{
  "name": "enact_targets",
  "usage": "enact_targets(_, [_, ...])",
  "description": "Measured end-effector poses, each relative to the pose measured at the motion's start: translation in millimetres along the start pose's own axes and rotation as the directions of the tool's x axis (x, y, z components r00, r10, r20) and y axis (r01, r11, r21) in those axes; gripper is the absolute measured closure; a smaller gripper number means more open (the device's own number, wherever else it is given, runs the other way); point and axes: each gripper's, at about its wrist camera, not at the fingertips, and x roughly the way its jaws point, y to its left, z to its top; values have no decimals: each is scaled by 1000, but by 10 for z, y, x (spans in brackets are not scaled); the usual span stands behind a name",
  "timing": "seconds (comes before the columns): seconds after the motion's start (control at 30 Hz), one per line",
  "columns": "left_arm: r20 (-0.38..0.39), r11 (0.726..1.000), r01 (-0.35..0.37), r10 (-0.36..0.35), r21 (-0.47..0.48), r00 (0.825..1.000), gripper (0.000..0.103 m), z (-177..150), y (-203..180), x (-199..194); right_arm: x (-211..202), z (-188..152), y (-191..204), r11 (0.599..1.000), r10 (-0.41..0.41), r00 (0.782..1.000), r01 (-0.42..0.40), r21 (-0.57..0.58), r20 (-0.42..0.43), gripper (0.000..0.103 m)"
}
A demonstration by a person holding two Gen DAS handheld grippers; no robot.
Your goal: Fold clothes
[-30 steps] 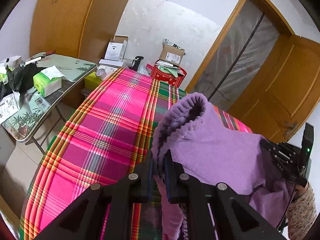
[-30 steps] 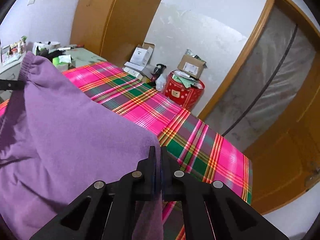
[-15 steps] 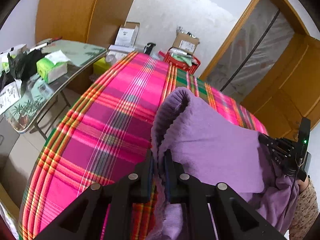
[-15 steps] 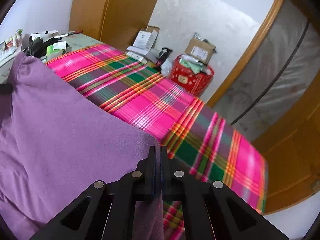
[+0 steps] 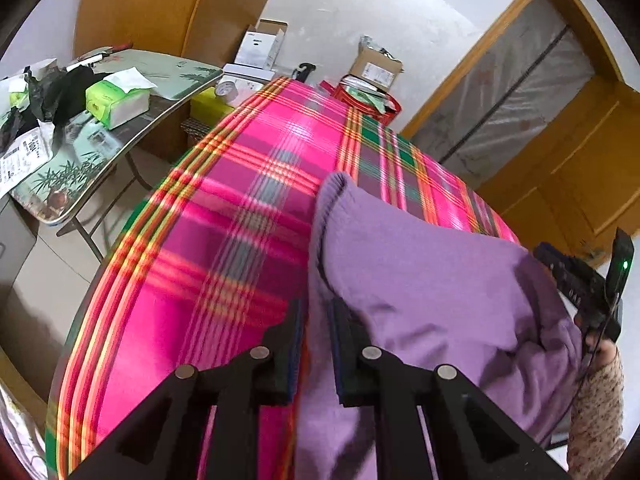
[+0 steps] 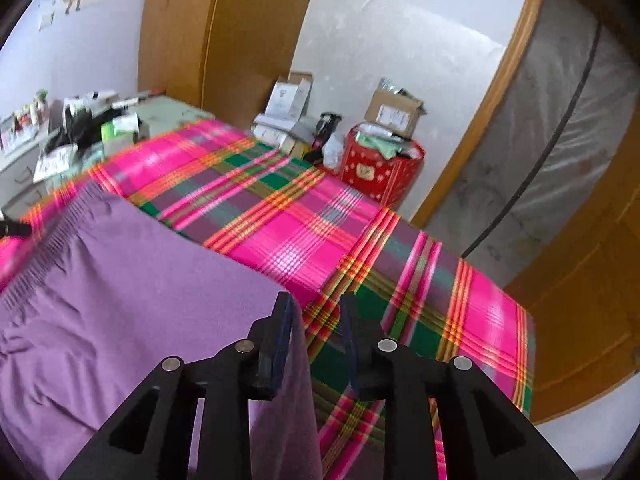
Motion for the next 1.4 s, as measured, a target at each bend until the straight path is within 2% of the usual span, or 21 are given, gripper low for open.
enact_targets(0.07, [1,1000,12,-12,17,1000,88,-110,-59,-104,-169,-11,-23,999,29,999,-29,29,15,71])
enact_targets(0.23, [-8,999,23,-23,36,1000,88,-364,-160,-269,-639,-169,18,996,56,996,-61,66,66,71])
enact_targets(0.37, [-29,999,40,-39,31,999,80,-556,-187,-348,-1032,-406,109,993,83,990,-92,77,117,70])
enact_targets(0.53, [-12,998,65,-65,-3,998,78,-813,-182,-483,-1399,-826,229,986,112,983,-128,106,148,70])
enact_targets(0.63, [-6,1000,10,-10,19,1000,78,-968,-214,-528,-1537,-1066,308,984,116,982,-134,115,149,69])
enact_targets(0.7, [-1,1000,7,-7,31,1000,78,-1065,-245,-558,-1625,-1224,373,985,114,981,-133,113,155,69])
enact_targets(0.73, [-5,999,18,-18,26,1000,78,-1110,-253,-565,-1658,-1316,384,982,117,981,-139,131,157,68])
enact_targets(0.83, [-26,995,97,-98,-21,995,78,-1224,-270,-552,-1701,-1585,395,972,121,982,-148,185,147,58])
enact_targets(0.93, [-48,979,194,-197,-70,979,78,-1319,-320,-527,-1672,-1833,373,955,127,985,-154,252,120,57])
enact_targets(1.0, [-60,966,236,-243,-107,968,77,-1366,-355,-498,-1635,-1996,374,930,166,980,-194,312,114,57])
enact_targets(1.07, [-84,962,248,-258,-118,962,74,-1389,-396,-426,-1609,-2091,388,903,216,968,-249,350,131,56])
enact_targets(1.2, [-113,956,254,-271,-146,956,74,-1421,-467,-284,-1548,-2142,541,873,306,940,-341,350,154,53])
enact_targets(1.27, [-108,958,252,-267,-135,958,74,-1403,-511,-228,-1510,-2116,674,883,320,936,-351,312,146,53])
enact_targets(1.4, [-125,954,225,-253,-200,959,74,-1407,-482,-61,-1391,-2054,908,924,281,955,-297,241,100,54])
